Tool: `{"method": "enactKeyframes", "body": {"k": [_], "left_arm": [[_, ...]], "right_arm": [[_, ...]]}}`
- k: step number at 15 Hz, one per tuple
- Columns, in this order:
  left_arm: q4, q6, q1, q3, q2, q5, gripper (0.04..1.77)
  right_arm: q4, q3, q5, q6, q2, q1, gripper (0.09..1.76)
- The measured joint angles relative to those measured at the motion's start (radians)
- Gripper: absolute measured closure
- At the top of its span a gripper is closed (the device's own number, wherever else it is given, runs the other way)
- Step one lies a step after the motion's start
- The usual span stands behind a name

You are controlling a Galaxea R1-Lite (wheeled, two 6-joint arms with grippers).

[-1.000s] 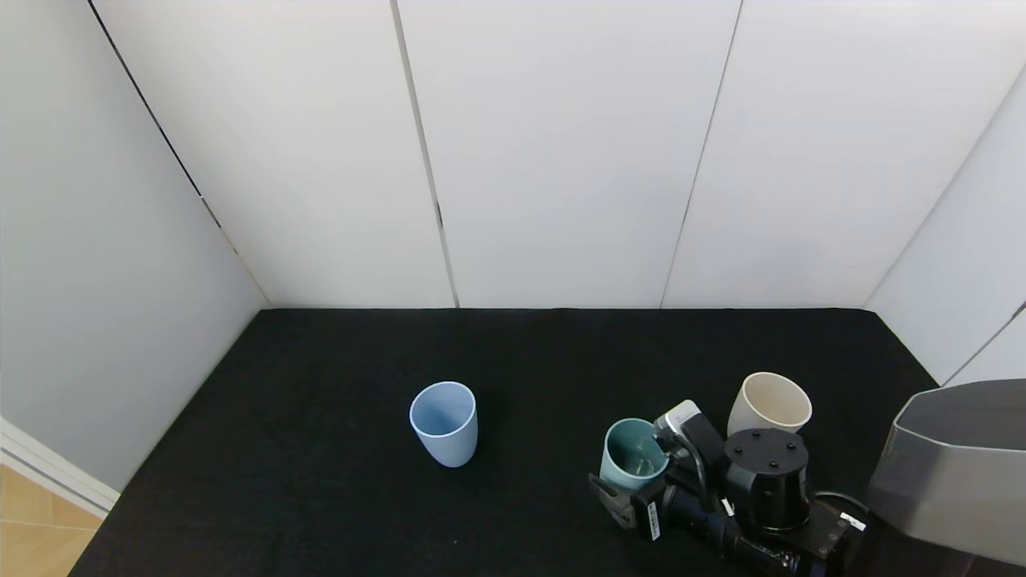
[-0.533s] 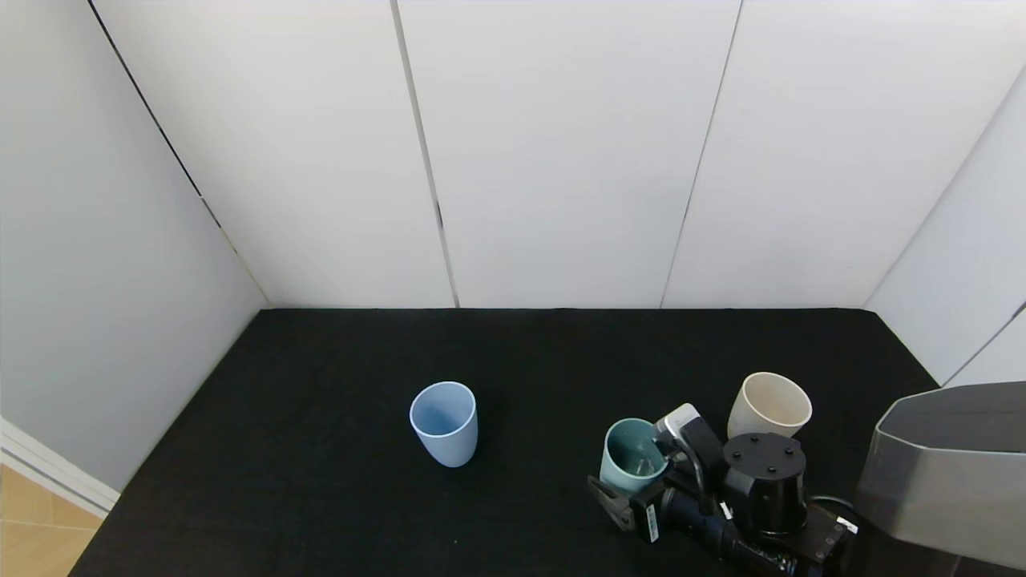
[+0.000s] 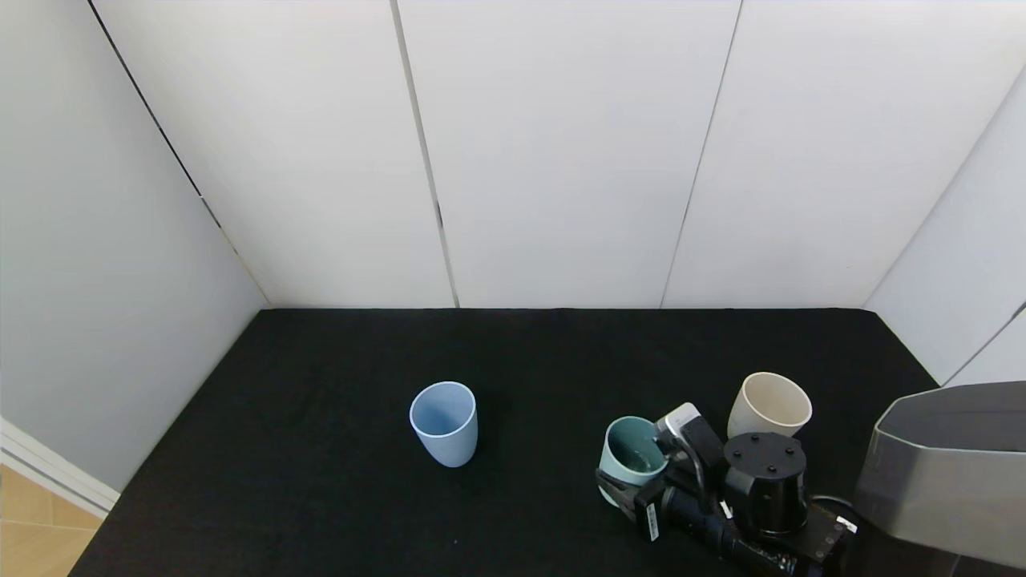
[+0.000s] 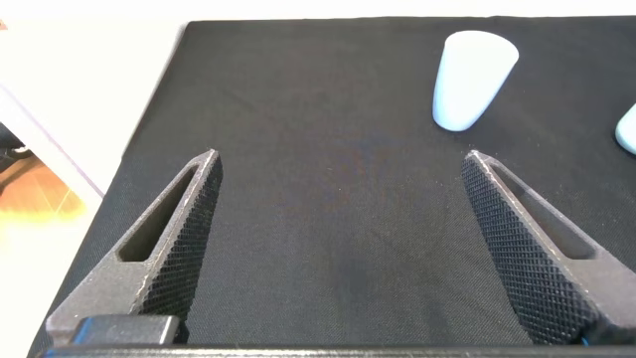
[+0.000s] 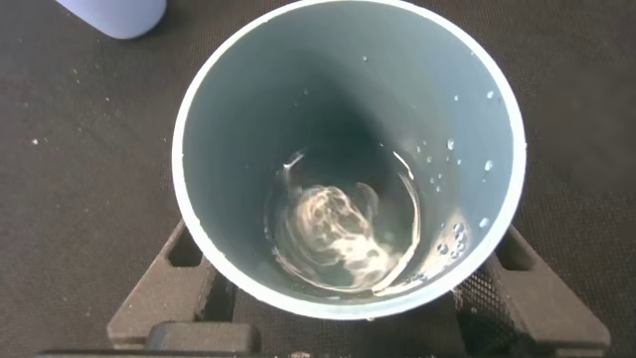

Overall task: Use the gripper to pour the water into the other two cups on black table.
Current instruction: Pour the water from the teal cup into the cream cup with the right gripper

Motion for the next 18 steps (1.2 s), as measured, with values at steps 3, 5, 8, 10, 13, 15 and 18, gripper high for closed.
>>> {"method": "enactKeyframes", "body": {"k": [3,5,8,10,13,15,18], "left_arm": [[0.000,0.000,0.000,0.000,0.000,0.000,0.09],[0.000,0.000,0.000,0.000,0.000,0.000,0.09],[0.000,0.000,0.000,0.000,0.000,0.000,0.09],[0.000,0.000,0.000,0.000,0.000,0.000,0.09],[0.000,0.000,0.000,0.000,0.000,0.000,0.09],[0.000,0.000,0.000,0.000,0.000,0.000,0.09],[0.000,0.000,0.000,0.000,0.000,0.000,0.09]], "right_arm": [[-0.005,0.002,0.000,0.001,-0.017,-0.006,0.64],[-0.003,0.006,0.000,0.002,-0.049,-0.010,0.64],[0.047,0.009,0.001,0.002,-0.133,-0.027,0.64],[0.105,0.003,0.001,0.002,-0.206,-0.050,0.64],[0.256,-0.031,0.004,0.001,-0.333,-0.119,0.64],[0.406,-0.075,0.010,0.001,-0.422,-0.172,0.64],[0.561,-0.147,0.014,0.001,-0.539,-0.269,0.65]]}}
